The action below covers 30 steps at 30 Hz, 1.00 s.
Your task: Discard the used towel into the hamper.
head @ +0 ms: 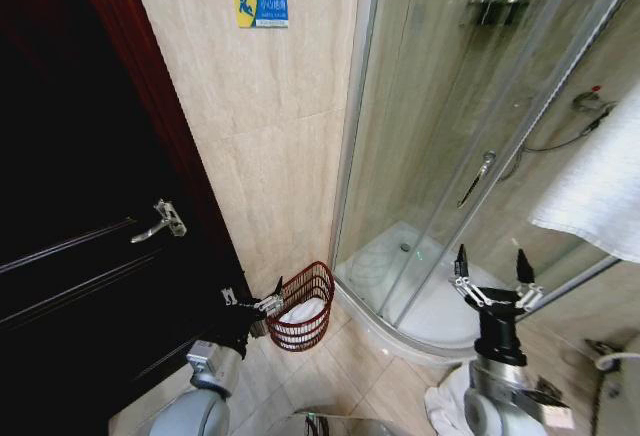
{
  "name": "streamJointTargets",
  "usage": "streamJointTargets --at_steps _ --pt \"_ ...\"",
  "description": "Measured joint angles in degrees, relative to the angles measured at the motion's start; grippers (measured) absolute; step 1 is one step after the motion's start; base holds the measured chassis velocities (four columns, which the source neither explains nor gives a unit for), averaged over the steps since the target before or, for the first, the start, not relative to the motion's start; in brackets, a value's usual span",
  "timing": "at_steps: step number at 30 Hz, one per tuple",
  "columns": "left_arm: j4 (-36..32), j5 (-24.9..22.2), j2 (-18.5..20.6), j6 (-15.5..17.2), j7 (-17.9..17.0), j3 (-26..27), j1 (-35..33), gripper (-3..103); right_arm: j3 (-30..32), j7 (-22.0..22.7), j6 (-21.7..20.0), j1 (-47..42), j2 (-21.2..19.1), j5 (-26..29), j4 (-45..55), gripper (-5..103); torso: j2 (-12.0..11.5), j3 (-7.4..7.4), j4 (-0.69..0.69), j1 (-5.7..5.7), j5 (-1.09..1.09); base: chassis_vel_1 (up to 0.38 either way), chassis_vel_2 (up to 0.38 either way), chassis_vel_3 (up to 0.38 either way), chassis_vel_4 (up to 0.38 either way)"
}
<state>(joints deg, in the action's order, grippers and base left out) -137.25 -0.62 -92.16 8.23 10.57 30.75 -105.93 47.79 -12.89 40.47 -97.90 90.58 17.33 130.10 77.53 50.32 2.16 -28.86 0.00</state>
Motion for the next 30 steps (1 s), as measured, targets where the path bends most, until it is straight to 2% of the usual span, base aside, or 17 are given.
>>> streamJointTargets --at_steps 5,10,18,24,30 --pt "0.07 0.00 0.00 -0.01 0.01 -0.01 0.03 100 3.37 0.43 0.38 1.08 -2.47 1.01 5.23 100 0.00 0.00 0.01 0.00 -0.01 0.000 0.000 0.000 0.000" --pt "0.12 0.00 0.01 -0.01 0.02 -0.02 0.05 100 8.69 3.39 -3.20 1.82 -4.43 2.13 8.83 100 -0.01 0.00 0.00 0.00 0.00 0.000 0.000 0.000 0.000" --pt "0.16 -0.01 0.02 -0.01 0.04 -0.02 0.06 100 11.82 3.04 -4.38 0.68 -4.41 6.27 9.99 100 -0.01 0.00 0.00 0.00 0.00 0.000 0.000 0.000 0.000" --pt "0.19 -0.03 0.03 -0.01 0.04 -0.02 0.07 100 17.75 2.82 -5.41 0.94 -6.27 11.14 10.30 100 -0.01 0.00 0.01 0.00 -0.01 -0.012 -0.013 0.010 0.020" --pt "0.21 -0.03 0.03 0.00 0.04 -0.01 0.07 100 18.86 2.61 -5.59 1.54 -6.54 12.42 10.02 100 -0.01 0.00 0.00 0.00 -0.01 -0.077 -0.102 0.099 0.101"
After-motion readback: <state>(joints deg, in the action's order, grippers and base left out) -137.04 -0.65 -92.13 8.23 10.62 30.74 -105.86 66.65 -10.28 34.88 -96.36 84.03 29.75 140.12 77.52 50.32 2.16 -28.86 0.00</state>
